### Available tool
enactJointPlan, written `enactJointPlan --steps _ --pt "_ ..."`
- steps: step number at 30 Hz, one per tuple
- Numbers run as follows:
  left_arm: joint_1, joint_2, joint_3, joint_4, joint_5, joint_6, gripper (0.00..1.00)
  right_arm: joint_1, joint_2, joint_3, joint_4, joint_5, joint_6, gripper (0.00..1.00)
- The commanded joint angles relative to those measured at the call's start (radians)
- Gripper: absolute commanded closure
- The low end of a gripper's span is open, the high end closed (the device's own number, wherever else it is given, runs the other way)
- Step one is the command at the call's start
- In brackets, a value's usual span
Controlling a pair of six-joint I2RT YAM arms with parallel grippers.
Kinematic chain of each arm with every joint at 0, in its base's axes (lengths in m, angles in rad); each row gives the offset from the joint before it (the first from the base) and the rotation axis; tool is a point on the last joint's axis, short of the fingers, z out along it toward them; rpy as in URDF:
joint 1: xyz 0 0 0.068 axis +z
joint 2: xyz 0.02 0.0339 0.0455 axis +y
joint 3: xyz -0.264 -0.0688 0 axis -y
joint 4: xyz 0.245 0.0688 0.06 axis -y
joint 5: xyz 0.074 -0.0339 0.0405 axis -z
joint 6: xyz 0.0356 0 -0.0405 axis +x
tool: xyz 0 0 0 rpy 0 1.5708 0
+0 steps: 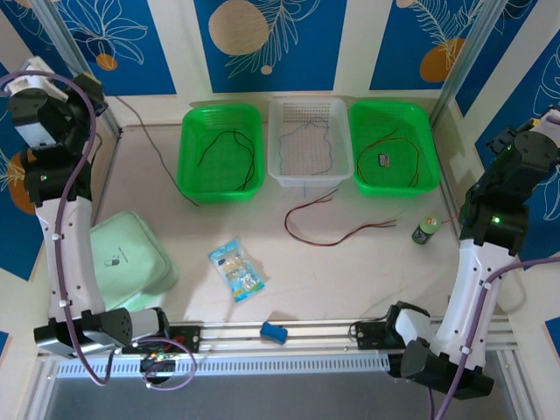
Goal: Untangle the cables
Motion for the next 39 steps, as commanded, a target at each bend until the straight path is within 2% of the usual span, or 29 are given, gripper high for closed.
enactJointPlan --steps 1,3,6,12,17,22,27,32,36,39 --pt "-0.020 0.071 0.110 0.088 0.004 0.009 1.00 0.009 -0.012 0.036 -0.018 -0.033 0.025 1.00" --pt "-0.036 0.119 0.167 0.155 0.031 -0.028 1.00 0.010 -0.014 0.041 -0.032 -0.044 0.037 1.00" --pt "-0.094 0.183 0.249 0.218 0.012 -0.038 1.00 0.016 -0.021 0.044 -0.038 -0.057 0.052 1.00" --pt "-0.190 0.360 0.516 0.185 0.012 0.000 1.00 0.037 -0.020 0.106 -0.074 -0.110 0.074 1.00" --pt "-0.232 0.456 0.624 0.167 -0.001 0.001 1.00 0.076 -0.015 0.183 -0.091 -0.132 0.085 1.00" --pt "-0.257 0.516 0.590 0.103 0.003 0.029 1.00 0.098 -0.015 0.223 -0.103 -0.139 0.077 1.00" --pt "-0.284 0.500 0.326 0.155 -0.023 0.065 1.00 0.111 -0.015 0.249 -0.109 -0.157 0.062 1.00" --pt "-0.330 0.518 0.190 0.094 -0.080 0.182 1.00 0.148 0.005 0.309 -0.121 -0.124 0.036 1.00" --pt "-0.375 0.572 0.142 0.018 -0.142 0.292 1.00 0.156 0.012 0.327 -0.109 -0.131 0.053 1.00" --pt "-0.398 0.660 0.195 -0.112 -0.141 0.323 1.00 0.168 0.039 0.344 -0.124 -0.121 0.042 1.00"
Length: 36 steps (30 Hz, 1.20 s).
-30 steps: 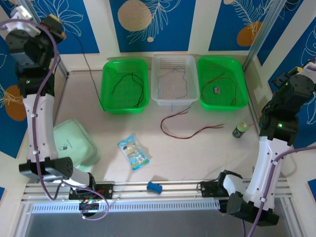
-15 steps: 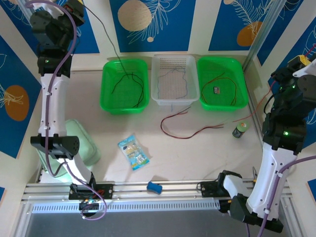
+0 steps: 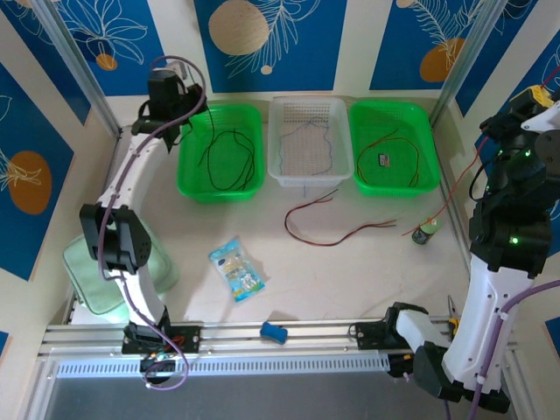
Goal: Untangle the cables
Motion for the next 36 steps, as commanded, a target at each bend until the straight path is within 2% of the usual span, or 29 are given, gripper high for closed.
enactJointPlan --steps 1,6,12,20,21,22,23,24,27,30,36 --pt "-0.026 0.089 0.063 -0.159 -0.035 0.093 1.00 0.016 0.025 0.035 0.000 0.014 -0.013 1.00" --pt "-0.047 0.232 0.158 -0.293 -0.034 0.100 1.00 0.036 0.028 0.032 0.035 0.015 -0.005 1.00" --pt "-0.051 0.454 0.383 -0.491 -0.020 0.091 1.00 0.063 0.049 0.049 0.017 0.014 -0.009 1.00" --pt "-0.051 0.540 0.409 -0.492 -0.032 0.065 1.00 0.090 0.045 0.050 0.020 0.028 -0.020 1.00" --pt "-0.052 0.545 0.410 -0.492 -0.032 0.064 0.96 0.093 0.045 0.049 0.020 0.027 -0.022 1.00" --pt "-0.051 0.547 0.410 -0.491 -0.027 0.067 0.85 0.094 0.045 0.049 0.020 0.029 -0.023 1.00" --pt "-0.051 0.545 0.411 -0.490 -0.026 0.070 0.66 0.096 0.045 0.049 0.021 0.033 -0.027 1.00" --pt "-0.052 0.540 0.410 -0.489 -0.027 0.071 0.54 0.097 0.045 0.050 0.021 0.033 -0.029 1.00" --pt "-0.052 0.509 0.409 -0.483 -0.043 0.081 0.37 0.098 0.047 0.052 0.023 0.036 -0.034 1.00" --pt "-0.052 0.467 0.416 -0.476 -0.069 0.098 0.27 0.101 0.050 0.052 0.027 0.037 -0.032 1.00" --pt "-0.052 0.378 0.425 -0.488 -0.123 0.136 0.26 0.108 0.067 0.030 0.076 0.018 -0.024 1.00"
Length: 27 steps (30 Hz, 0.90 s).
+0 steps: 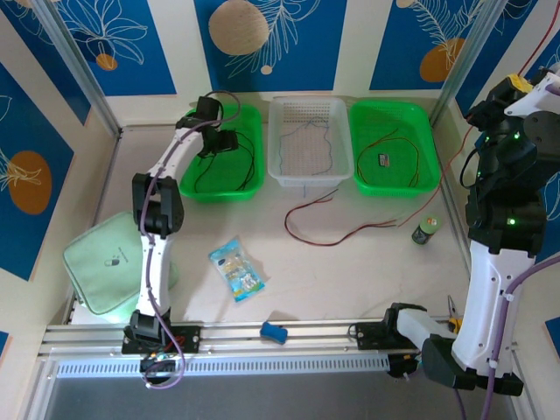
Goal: Untangle the cables
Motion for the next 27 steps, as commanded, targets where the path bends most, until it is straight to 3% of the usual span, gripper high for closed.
enactJointPlan --steps 1,4,11,17,27 --pt "-0.006 -0.132 0.037 -0.012 -0.048 0.038 0.25 0.008 0.005 -0.017 0.102 -0.009 -0.014 1.00" --pt "-0.008 -0.209 -0.025 0.033 -0.054 0.039 0.24 0.008 0.010 -0.091 0.224 -0.058 -0.029 1.00" --pt "-0.016 -0.391 -0.175 0.134 -0.040 0.039 0.24 0.010 0.106 -0.071 0.296 -0.079 -0.048 1.00" --pt "-0.055 -0.572 -0.399 0.267 -0.066 0.038 0.24 0.037 0.195 -0.091 0.391 -0.022 -0.025 1.00" --pt "-0.107 -0.752 -0.622 0.321 -0.077 0.003 0.25 0.020 0.414 0.107 0.444 0.039 -0.101 1.00"
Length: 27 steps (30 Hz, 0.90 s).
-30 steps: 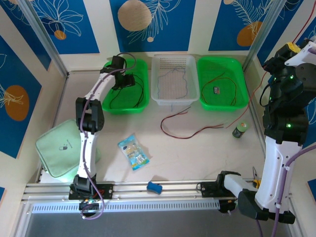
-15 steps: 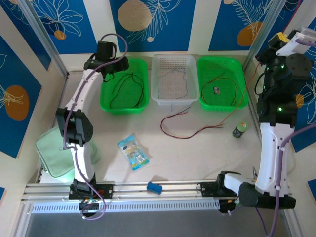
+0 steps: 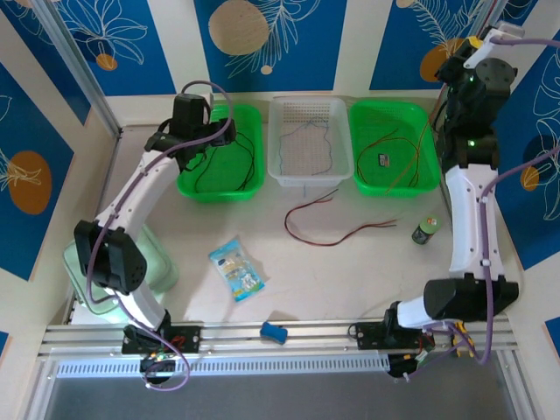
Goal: Untangle the cables
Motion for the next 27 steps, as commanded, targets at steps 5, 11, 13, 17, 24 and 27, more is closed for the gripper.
enactJointPlan --steps 5,11,13,17,24,27 --pt "-0.019 -0.089 -0.073 0.040 -0.012 -0.032 0.26 -0.016 0.115 0.223 0.013 0.032 -0.016 1.00" --pt "-0.034 -0.119 -0.093 0.017 0.005 -0.046 0.26 -0.019 0.165 0.282 -0.013 0.016 -0.008 1.00" --pt "-0.042 -0.136 -0.102 0.011 0.002 -0.046 0.25 -0.020 0.172 0.285 -0.026 0.012 -0.002 1.00" --pt "-0.056 -0.181 -0.130 -0.009 -0.008 -0.044 0.26 -0.025 0.169 0.210 -0.037 0.004 0.019 1.00" --pt "-0.120 -0.279 -0.202 0.005 -0.042 -0.054 0.26 -0.020 0.124 -0.065 0.022 0.026 0.097 1.00" --pt "-0.125 -0.287 -0.226 -0.004 -0.039 -0.059 0.26 0.003 0.097 -0.165 0.025 0.007 0.114 1.00"
